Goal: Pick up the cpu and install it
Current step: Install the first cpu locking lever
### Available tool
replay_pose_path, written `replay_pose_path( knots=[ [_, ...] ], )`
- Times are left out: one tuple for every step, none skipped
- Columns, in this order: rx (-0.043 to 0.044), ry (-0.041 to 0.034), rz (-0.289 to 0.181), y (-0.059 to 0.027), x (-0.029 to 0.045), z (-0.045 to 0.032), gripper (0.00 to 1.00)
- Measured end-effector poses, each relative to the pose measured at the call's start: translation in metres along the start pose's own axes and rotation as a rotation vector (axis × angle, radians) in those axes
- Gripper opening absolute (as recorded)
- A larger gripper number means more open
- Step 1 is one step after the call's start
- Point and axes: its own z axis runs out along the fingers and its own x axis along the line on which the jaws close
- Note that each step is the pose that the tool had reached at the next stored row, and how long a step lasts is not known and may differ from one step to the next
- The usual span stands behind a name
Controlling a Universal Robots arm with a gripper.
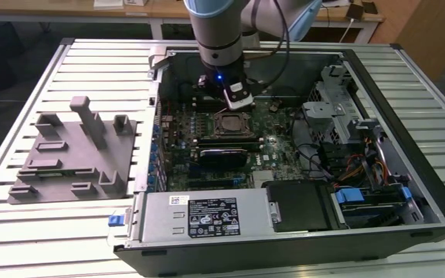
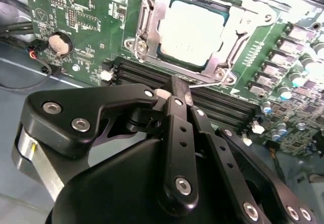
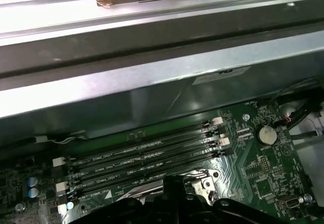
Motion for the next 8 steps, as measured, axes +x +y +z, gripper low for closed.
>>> replay_pose_path(
  knots=[
    [0.0,-0.0001,0.001,0.0005,-0.0006,0.0007,0.11],
    [0.0001,-0.0004,0.001,0.0009,-0.0011,0.0011,0.11],
    [0.0001,-0.0005,0.002,0.0014,-0.0015,0.0015,0.11],
    [0.0002,-0.0006,0.002,0.0019,-0.0016,0.0018,0.11],
    [0.0007,-0.0008,0.002,0.0024,-0.0015,0.0021,0.11],
    [0.0014,-0.001,0.002,0.0029,-0.0014,0.0024,0.11],
    [0.0019,-0.0016,0.002,0.0034,-0.0012,0.0028,0.11],
    [0.0015,-0.003,0.001,0.0038,-0.001,0.0034,0.11]
  ],
)
